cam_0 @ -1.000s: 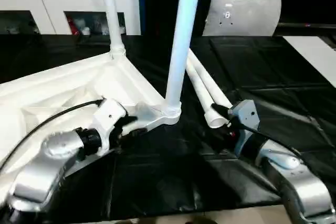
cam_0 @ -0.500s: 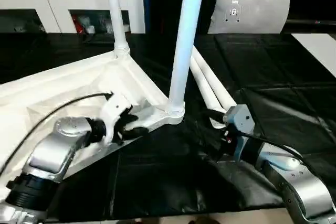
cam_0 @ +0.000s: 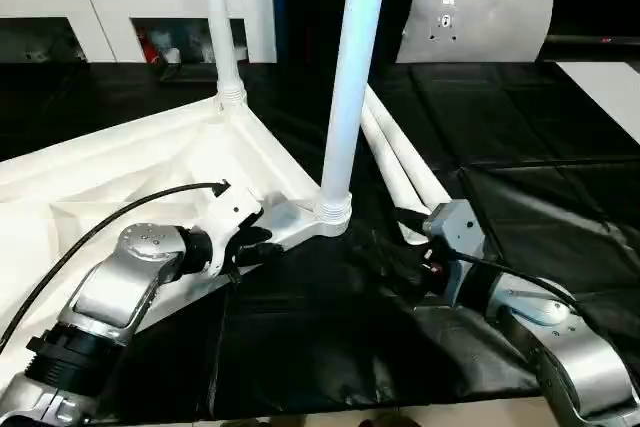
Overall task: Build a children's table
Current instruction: Rotate leg to tighten
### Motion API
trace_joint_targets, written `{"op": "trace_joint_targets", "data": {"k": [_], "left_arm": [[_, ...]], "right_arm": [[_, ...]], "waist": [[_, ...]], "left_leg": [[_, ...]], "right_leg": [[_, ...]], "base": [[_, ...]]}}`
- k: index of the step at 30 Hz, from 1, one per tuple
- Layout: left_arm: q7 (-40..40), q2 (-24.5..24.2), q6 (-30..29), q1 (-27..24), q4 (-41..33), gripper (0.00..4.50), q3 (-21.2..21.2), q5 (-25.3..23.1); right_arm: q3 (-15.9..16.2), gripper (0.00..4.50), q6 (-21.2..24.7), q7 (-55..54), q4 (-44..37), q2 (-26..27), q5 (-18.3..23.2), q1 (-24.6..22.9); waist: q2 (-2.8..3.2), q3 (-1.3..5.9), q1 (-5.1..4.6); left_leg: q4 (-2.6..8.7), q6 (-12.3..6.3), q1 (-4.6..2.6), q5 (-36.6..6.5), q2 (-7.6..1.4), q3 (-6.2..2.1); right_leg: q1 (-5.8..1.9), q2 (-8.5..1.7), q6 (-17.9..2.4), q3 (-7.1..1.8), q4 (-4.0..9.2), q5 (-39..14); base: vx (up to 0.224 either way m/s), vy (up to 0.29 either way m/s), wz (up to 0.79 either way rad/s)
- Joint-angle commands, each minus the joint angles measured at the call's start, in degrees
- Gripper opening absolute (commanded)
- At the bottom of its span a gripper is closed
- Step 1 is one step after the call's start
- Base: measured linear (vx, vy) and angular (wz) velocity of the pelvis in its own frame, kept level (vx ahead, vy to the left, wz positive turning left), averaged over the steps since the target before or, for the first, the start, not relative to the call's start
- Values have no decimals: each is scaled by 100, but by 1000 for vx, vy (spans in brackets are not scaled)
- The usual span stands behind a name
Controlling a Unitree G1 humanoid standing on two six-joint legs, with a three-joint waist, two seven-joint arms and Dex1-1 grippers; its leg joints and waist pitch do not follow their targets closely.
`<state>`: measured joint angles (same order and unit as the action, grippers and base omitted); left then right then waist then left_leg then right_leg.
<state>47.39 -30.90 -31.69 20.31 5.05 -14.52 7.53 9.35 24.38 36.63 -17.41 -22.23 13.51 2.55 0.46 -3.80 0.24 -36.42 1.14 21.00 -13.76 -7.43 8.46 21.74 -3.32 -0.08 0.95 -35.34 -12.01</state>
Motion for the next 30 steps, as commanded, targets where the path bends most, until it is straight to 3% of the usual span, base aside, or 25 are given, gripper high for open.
{"op": "trace_joint_targets", "data": {"k": [1,6,11,15,19,21,25,28,30], "left_arm": [[-38,-69,52,63,121,106,-8,-113],[-28,32,172,81,135,74,106,-16],[-32,51,273,48,176,33,17,-103],[-39,4,391,23,168,10,-54,-209],[263,-161,1562,64,356,10,-127,-387],[844,-359,2238,35,366,10,-264,-363],[1364,-393,2300,41,501,10,-158,-57],[1605,-549,2338,48,616,10,-206,-50],[1552,-589,2480,49,754,10,-190,-106]], "right_arm": [[14,450,54,82,-93,-55,70,21],[23,450,56,104,-91,-70,82,21],[42,450,39,107,-82,-79,66,16],[34,450,41,102,-69,-71,67,28],[31,450,34,114,-37,-60,83,64],[37,450,23,139,-4,-57,98,86],[72,450,-2,197,25,-56,114,104],[75,450,-14,194,23,-57,105,102],[57,450,-21,195,16,-66,106,86]], "waist": [[61,257,4],[60,258,1],[74,275,8],[69,270,6],[51,254,8],[38,262,16],[72,300,64],[83,316,126],[80,306,129]], "left_leg": [[621,-44,-68,-1164,-521,-195],[624,4,-60,-1176,-519,-191],[610,-96,-48,-873,-520,-182],[611,-148,-45,-837,-521,-177],[631,-141,-46,-1018,-525,-177],[632,-146,-50,-1018,-523,-176],[627,-159,-104,-690,-539,-128],[614,-195,-96,-418,-535,-112],[620,-193,-83,-515,-530,-108]], "right_leg": [[-192,-503,-1539,-266,398,-851],[-183,-507,-1501,-274,408,-896],[-202,-509,-1575,-270,384,-507],[-204,-509,-1590,-269,388,-520],[-190,-511,-1496,-278,427,-828],[-181,-515,-1441,-283,436,-887],[-154,-495,-1546,-268,367,-289],[-172,-497,-1618,-254,312,147],[-185,-509,-1636,-256,321,82]], "base": [[0,0,0],[0,0,0],[0,0,0],[0,0,0],[0,0,0],[0,0,0],[0,0,0],[0,0,0],[0,0,0]]}}
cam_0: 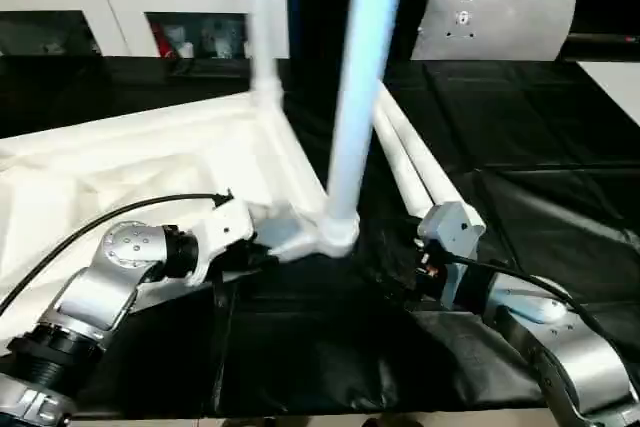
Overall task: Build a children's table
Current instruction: Rotate leg to tighten
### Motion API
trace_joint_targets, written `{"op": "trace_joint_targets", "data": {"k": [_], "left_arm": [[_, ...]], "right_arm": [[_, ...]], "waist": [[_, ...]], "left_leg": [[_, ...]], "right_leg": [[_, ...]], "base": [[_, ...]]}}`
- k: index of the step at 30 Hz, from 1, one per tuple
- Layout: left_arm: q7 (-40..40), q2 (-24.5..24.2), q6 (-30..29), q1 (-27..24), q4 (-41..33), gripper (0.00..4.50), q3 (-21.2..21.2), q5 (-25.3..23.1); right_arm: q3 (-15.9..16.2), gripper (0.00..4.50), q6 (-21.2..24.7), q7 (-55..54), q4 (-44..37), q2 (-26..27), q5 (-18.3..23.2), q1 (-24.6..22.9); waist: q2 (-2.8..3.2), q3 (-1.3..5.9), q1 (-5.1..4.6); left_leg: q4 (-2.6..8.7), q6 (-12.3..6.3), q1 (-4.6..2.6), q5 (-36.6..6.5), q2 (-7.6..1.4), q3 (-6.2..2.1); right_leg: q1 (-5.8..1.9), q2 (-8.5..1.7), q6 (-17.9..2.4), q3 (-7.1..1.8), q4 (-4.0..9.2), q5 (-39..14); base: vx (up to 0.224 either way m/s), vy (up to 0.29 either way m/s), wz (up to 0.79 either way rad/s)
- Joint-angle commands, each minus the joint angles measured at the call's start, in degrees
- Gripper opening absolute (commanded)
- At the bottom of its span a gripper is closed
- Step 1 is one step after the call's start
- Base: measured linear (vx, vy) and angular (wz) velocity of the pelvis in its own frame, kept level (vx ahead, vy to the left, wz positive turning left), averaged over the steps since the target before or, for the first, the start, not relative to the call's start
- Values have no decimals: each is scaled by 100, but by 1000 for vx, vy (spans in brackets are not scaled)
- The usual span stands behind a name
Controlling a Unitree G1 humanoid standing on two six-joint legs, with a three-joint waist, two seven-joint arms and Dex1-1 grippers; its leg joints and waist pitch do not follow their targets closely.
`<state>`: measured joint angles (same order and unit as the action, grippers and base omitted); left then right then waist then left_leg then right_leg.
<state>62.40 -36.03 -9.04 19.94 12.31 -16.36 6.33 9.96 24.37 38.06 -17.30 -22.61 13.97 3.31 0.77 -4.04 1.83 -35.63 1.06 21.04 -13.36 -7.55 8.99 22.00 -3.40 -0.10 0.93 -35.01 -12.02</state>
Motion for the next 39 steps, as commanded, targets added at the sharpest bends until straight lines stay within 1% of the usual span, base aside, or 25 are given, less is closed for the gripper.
{"op": "trace_joint_targets", "data": {"k": [1,2,3,5,6,7,8,9,10,11,13,15,17,19,22,25,26,28,29,31,32,34,35,37,39], "left_arm": [[-10,-66,256,83,66,10,21,-2],[-13,-65,258,83,68,10,22,-2],[-157,52,233,95,139,10,153,38],[-102,104,192,94,132,10,211,127],[-42,135,162,92,124,47,245,193],[-30,213,93,89,96,59,331,295],[-31,217,95,88,95,59,334,297],[-36,237,101,87,92,59,350,306],[-97,251,160,89,102,64,336,251],[-150,249,215,95,120,77,304,187],[-278,239,225,128,195,77,221,33],[-323,269,242,148,252,77,211,-25],[-288,292,223,156,284,77,197,-51],[-170,286,155,109,250,77,169,-63],[-27,163,91,10,141,77,60,-92],[-90,122,164,-7,179,77,0,-238],[-114,132,178,-8,188,77,7,-250],[-147,170,173,-1,203,77,39,-237],[-161,193,183,6,217,77,56,-233],[-166,209,188,12,225,77,70,-234],[-218,254,209,26,259,52,95,-239],[-270,273,233,35,280,52,88,-274],[-277,260,260,32,295,37,60,-317],[-273,254,267,22,323,14,30,-348],[-284,256,269,24,345,7,23,-367]], "right_arm": [[-9,450,-25,49,2,-33,51,-3],[-9,450,-25,48,2,-34,51,-3],[-20,450,-26,57,-9,-41,50,-31],[-24,450,-22,61,-15,-47,53,-39],[-26,450,-20,64,-19,-51,56,-42],[-26,450,-22,68,-18,-60,62,-50],[-25,450,-22,67,-19,-59,61,-51],[-17,450,-21,62,-19,-58,58,-53],[-14,450,-22,62,-20,-59,60,-56],[-12,450,-25,61,-18,-57,60,-56],[-8,450,-35,61,-6,-54,55,-50],[-13,450,-48,64,3,-57,53,-51],[-8,450,-62,64,17,-54,44,-46],[4,450,-79,58,35,-44,34,-47],[62,450,-132,38,118,-9,-24,-36],[120,450,-244,19,293,49,-95,-6],[122,450,-269,21,326,54,-103,-4],[90,450,-272,44,310,26,-81,-17],[62,450,-263,62,282,-1,-61,-30],[43,450,-259,74,264,-19,-48,-38],[16,450,-265,105,255,-52,-30,-49],[7,450,-292,124,273,-71,-21,-52],[6,450,-291,123,271,-74,-20,-44],[6,450,-287,124,268,-77,-22,-19],[8,450,-293,122,272,-79,-31,0]], "waist": [[57,315,-32],[50,309,-37],[56,305,-35],[41,283,-39],[42,282,-35],[30,273,-42],[44,277,-36],[43,280,-38],[50,291,-34],[41,296,-40],[36,307,-44],[39,305,-42],[43,300,-46],[28,304,-46],[34,316,-46],[34,323,-52],[33,332,-54],[33,325,-51],[24,329,-49],[28,333,-46],[15,338,-50],[16,343,-42],[24,345,-41],[16,346,-40],[9,344,-40]], "left_leg": [[552,-152,-87,-715,-519,-161],[562,-107,-91,-837,-527,-162],[566,-83,-95,-884,-529,-164],[577,-26,-102,-1030,-529,-157],[581,3,-96,-1082,-530,-162],[588,23,-96,-1110,-534,-162],[581,38,-96,-1096,-530,-165],[583,36,-100,-1094,-534,-159],[579,27,-91,-1017,-536,-165],[576,-3,-83,-959,-531,-163],[562,-62,-77,-856,-523,-158],[561,-88,-78,-829,-527,-158],[570,-56,-85,-925,-532,-161],[567,-45,-88,-938,-531,-157],[562,-51,-89,-871,-531,-156],[555,-85,-80,-785,-531,-157],[549,-91,-80,-783,-526,-151],[552,-88,-77,-801,-529,-152],[550,-92,-87,-814,-533,-148],[546,-96,-86,-788,-530,-148],[544,-107,-85,-767,-530,-144],[534,-133,-80,-721,-531,-144],[532,-147,-80,-704,-531,-144],[528,-178,-78,-674,-530,-144],[527,-186,-78,-672,-526,-140]], "right_leg": [[-207,-503,-1621,-258,313,-101],[-210,-508,-1603,-264,324,-264],[-206,-508,-1594,-264,326,-341],[-189,-507,-1563,-278,356,-586],[-194,-509,-1535,-283,362,-715],[-188,-513,-1513,-286,366,-806],[-185,-514,-1516,-284,363,-824],[-180,-511,-1530,-286,370,-799],[-191,-507,-1541,-281,355,-672],[-196,-497,-1536,-277,347,-538],[-210,-500,-1533,-277,340,-401],[-211,-504,-1533,-277,344,-428],[-204,-502,-1529,-274,353,-570],[-204,-504,-1524,-280,355,-634],[-203,-501,-1525,-277,348,-558],[-206,-503,-1564,-271,338,-415],[-212,-500,-1578,-269,334,-413],[-219,-504,-1581,-272,337,-442],[-215,-503,-1580,-272,338,-467],[-218,-502,-1581,-272,335,-459],[-220,-501,-1585,-271,334,-431],[-228,-506,-1599,-270,328,-378],[-225,-505,-1603,-268,327,-351],[-227,-504,-1603,-268,326,-320],[-226,-503,-1598,-268,327,-352]], "base": [[0,0,0],[0,0,0],[0,0,0],[0,0,0],[0,0,0],[0,0,0],[0,0,0],[0,0,0],[0,0,0],[0,0,0],[0,0,0],[0,0,0],[0,0,0],[0,0,0],[0,0,0],[0,0,0],[0,0,0],[0,0,0],[0,0,0],[0,0,0],[0,0,0],[0,0,0],[0,0,0],[0,0,0],[0,0,0]]}}
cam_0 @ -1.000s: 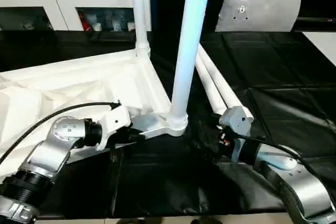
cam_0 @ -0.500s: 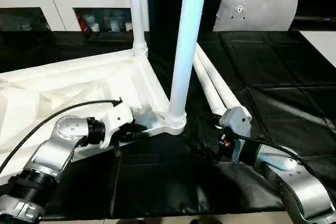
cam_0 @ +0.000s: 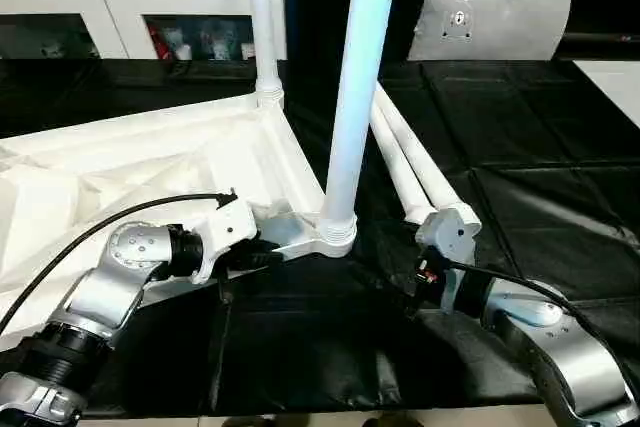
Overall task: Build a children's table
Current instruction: Rotate leg to tighten
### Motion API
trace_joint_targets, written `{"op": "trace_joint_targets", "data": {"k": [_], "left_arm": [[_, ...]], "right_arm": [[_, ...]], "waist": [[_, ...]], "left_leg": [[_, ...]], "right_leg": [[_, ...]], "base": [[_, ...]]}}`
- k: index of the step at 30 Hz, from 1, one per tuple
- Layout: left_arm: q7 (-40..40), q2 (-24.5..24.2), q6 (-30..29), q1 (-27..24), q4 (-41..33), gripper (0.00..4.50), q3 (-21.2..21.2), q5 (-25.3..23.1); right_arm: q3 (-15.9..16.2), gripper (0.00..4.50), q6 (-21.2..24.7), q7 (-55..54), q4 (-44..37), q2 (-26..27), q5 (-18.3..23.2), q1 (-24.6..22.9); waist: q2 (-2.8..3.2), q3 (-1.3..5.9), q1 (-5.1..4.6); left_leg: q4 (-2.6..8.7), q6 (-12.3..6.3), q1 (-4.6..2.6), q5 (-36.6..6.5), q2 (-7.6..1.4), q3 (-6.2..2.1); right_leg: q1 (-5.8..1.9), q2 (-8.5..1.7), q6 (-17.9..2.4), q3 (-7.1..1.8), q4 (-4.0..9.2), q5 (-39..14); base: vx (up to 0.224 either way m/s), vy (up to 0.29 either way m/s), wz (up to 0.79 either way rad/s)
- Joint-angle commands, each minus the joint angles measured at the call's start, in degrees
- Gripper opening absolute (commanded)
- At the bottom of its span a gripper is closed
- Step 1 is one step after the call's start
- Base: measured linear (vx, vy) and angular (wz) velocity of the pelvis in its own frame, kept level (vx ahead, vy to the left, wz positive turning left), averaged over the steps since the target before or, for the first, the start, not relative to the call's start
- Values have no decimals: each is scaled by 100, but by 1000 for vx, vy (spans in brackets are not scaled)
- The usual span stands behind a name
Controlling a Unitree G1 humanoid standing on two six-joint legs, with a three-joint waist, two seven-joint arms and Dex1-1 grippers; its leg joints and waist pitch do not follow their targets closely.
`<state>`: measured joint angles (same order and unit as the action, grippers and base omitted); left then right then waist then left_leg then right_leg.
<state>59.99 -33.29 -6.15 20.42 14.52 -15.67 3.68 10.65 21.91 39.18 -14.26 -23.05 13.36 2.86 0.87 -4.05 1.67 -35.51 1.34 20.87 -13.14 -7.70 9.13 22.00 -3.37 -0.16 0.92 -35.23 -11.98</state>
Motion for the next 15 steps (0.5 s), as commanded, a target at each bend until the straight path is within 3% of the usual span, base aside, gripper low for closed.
{"op": "trace_joint_targets", "data": {"k": [1,8,15], "left_arm": [[-34,-50,51,-9,176,3,-84,-166],[17,-209,361,60,292,3,-260,-497],[735,-172,857,79,255,3,-389,-206]], "right_arm": [[-61,450,-36,12,-29,-29,40,109],[21,450,-74,221,167,-80,19,488],[150,450,-225,915,890,-210,96,1192]], "waist": [[3,336,-21],[-12,283,-42],[-49,270,-66]], "left_leg": [[518,-212,-58,-725,-511,-157],[563,-49,-76,-1190,-517,-171],[540,-149,-69,-924,-510,-149]], "right_leg": [[-224,-510,-1585,-268,358,-427],[-179,-510,-1399,-285,417,-1196],[-173,-508,-1516,-280,383,-822]], "base": [[0,0,0],[0,0,0],[0,0,0]]}}
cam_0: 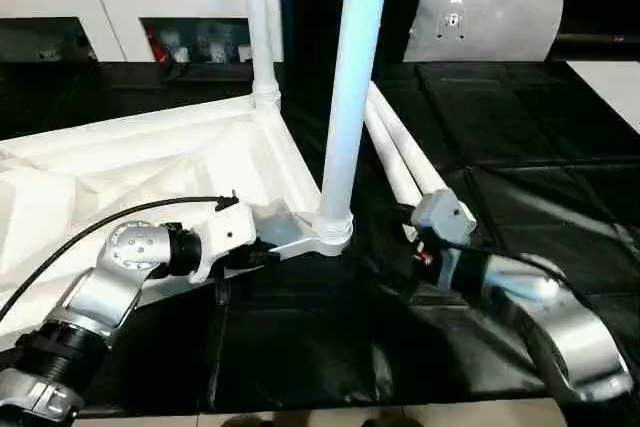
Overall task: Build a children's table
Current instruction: Rotate leg to tighten
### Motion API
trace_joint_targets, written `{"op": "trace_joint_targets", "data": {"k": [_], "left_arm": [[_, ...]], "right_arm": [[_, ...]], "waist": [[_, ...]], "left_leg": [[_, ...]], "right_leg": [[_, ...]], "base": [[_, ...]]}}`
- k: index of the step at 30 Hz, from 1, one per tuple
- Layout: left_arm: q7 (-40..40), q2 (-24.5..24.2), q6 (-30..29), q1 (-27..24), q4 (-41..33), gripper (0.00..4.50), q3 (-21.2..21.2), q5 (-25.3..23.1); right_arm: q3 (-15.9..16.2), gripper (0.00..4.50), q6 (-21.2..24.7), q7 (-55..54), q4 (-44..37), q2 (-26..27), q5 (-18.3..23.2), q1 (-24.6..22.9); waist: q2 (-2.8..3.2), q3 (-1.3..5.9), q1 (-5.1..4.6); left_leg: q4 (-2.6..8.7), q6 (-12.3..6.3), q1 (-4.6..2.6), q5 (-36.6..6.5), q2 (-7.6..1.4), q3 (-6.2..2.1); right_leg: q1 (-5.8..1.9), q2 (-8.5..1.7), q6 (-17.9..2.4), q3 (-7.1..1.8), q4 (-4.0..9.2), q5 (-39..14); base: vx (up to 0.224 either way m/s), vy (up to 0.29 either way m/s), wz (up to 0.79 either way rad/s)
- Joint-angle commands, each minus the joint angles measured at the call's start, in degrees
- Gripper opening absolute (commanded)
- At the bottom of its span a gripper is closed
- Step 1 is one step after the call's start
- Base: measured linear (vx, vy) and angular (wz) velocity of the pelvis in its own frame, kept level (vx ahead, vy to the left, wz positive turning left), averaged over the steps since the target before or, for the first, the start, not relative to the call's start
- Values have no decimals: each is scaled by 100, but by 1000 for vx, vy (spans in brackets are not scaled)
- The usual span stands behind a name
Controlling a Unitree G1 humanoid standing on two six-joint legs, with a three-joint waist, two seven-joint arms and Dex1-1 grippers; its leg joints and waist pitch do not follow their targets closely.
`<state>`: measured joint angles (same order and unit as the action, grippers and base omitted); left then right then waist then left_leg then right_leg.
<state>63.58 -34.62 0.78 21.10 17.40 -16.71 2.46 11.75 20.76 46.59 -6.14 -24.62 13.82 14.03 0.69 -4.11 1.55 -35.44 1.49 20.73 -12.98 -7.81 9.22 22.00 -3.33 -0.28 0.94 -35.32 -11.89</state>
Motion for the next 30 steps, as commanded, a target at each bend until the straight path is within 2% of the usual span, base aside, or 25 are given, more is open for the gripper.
{"op": "trace_joint_targets", "data": {"k": [1,3,4,5,7,9,10,12,13,16,23,28,30], "left_arm": [[434,-41,185,23,-46,3,-308,-68],[584,-46,303,85,-30,3,-358,-23],[673,-51,352,118,-19,3,-379,2],[729,-56,359,137,-22,1,-392,18],[887,-93,417,223,-9,0,-449,-45],[920,-99,412,250,-7,0,-450,-51],[935,-100,416,260,-4,0,-447,-54],[952,-100,420,265,-8,0,-439,-58],[968,-110,418,264,-24,0,-429,-56],[982,-125,425,260,-15,0,-433,-55],[1032,-166,436,254,43,0,-402,-44],[1043,-177,427,245,36,0,-390,-40],[909,-151,191,173,-97,0,-287,41]], "right_arm": [[68,450,-147,285,148,-92,47,123],[198,450,-327,752,440,-169,52,315],[273,450,-419,960,597,-191,40,417],[316,431,-467,1046,700,-197,13,482],[392,412,-577,1241,1168,-104,-29,767],[397,407,-619,1290,1369,-60,-36,878],[408,378,-643,1329,1447,-53,-37,920],[427,369,-686,1372,1549,-44,-54,971],[441,365,-757,1383,1733,3,-111,1069],[445,338,-797,1414,1843,33,-129,1127],[474,271,-940,1659,2085,63,-73,1211],[485,256,-1018,1699,2179,95,-97,1208],[517,254,-1032,1709,2195,175,-114,1135]], "waist": [[-16,280,-27],[-13,290,-5],[-9,286,-10],[5,257,-22],[3,219,-20],[7,216,-3],[5,205,-13],[-9,193,-9],[18,181,-9],[7,152,-13],[-8,113,-9],[-11,87,-14],[-15,83,-12]], "left_leg": [[520,-226,-81,-800,-504,-136],[504,-334,-88,-603,-509,-113],[505,-398,-56,-524,-507,-117],[511,-427,-61,-580,-506,-109],[529,-394,-53,-730,-512,-106],[539,-313,-83,-832,-535,-102],[549,-274,-77,-837,-535,-103],[549,-275,-71,-769,-538,-97],[553,-278,-71,-755,-537,-97],[564,-260,-71,-858,-539,-90],[603,-245,-74,-955,-557,-87],[631,-182,-73,-1117,-561,-85],[638,-170,-76,-1126,-563,-83]], "right_leg": [[-156,-505,-1547,-281,389,-611],[-154,-495,-1629,-270,350,-252],[-181,-492,-1669,-256,330,-121],[-153,-484,-1702,-247,338,-138],[-153,-503,-1719,-257,367,-344],[-140,-510,-1724,-263,378,-493],[-143,-498,-1745,-256,362,-452],[-150,-503,-1755,-262,355,-326],[-146,-501,-1764,-259,353,-261],[-139,-513,-1794,-267,370,-401],[-127,-516,-1727,-279,407,-671],[-109,-522,-1680,-289,437,-929],[-103,-519,-1661,-293,442,-959]], "base": [[0,0,0],[0,0,0],[0,0,0],[0,0,0],[0,0,0],[0,0,0],[0,0,0],[0,0,0],[0,0,0],[0,0,0],[0,0,0],[0,0,0],[0,0,0]]}}
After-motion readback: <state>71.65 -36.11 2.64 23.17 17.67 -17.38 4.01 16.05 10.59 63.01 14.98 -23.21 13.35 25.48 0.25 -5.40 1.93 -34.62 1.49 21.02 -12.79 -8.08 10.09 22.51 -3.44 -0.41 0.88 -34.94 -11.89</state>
